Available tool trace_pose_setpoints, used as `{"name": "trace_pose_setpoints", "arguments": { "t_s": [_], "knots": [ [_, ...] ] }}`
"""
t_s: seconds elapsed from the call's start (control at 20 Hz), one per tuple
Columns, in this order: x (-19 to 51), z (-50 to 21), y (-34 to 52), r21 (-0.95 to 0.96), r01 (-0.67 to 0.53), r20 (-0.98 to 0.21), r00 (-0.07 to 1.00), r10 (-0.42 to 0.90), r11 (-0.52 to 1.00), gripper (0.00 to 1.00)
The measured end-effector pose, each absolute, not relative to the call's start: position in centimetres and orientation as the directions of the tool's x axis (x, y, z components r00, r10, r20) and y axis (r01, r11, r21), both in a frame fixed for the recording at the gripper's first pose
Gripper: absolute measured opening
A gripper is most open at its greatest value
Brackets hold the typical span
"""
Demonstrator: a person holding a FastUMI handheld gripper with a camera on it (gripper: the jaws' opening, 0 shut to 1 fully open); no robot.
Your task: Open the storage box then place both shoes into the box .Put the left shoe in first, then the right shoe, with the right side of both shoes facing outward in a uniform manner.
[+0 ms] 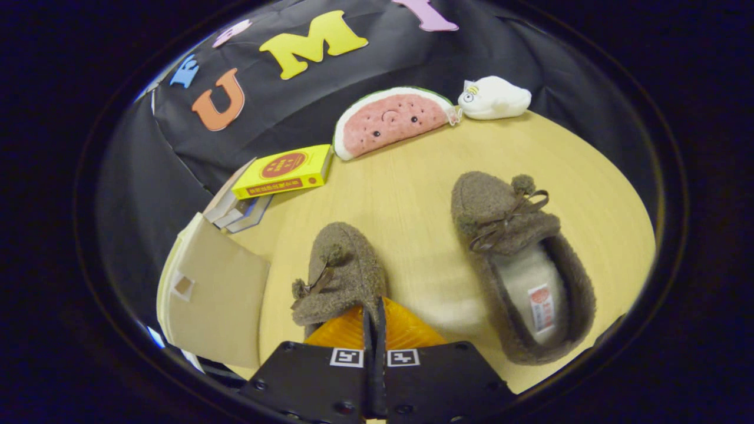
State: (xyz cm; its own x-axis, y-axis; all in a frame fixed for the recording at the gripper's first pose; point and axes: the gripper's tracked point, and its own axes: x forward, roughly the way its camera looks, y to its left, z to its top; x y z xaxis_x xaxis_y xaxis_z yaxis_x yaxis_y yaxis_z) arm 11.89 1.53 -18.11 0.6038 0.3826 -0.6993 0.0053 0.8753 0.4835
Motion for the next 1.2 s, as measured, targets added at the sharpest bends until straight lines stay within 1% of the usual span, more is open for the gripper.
{"name": "trace_pose_setpoints", "arguments": {
  "t_s": [0.1, 0.25, 0.6, 0.75, 0.95, 1.2],
  "knots": [
    [11.1, -16.5, 3.2, 0.526, -0.012, -0.674, 0.604, 0.425, 0.851, 0.0],
    [10.4, -13.1, 5.1, 0.531, -0.04, -0.639, 0.638, 0.43, 0.847, 0.0],
    [9.2, -1.1, 12.0, 0.52, -0.127, -0.551, 0.705, 0.446, 0.845, 0.0],
    [9.1, 2.8, 17.4, 0.574, -0.166, -0.514, 0.689, 0.511, 0.802, 0.0],
    [9.5, 2.9, 23.5, 0.578, -0.147, -0.533, 0.678, 0.507, 0.803, 0.0],
    [10.7, -0.8, 29.1, 0.575, -0.046, -0.572, 0.692, 0.441, 0.817, 0.0]
  ]
}}
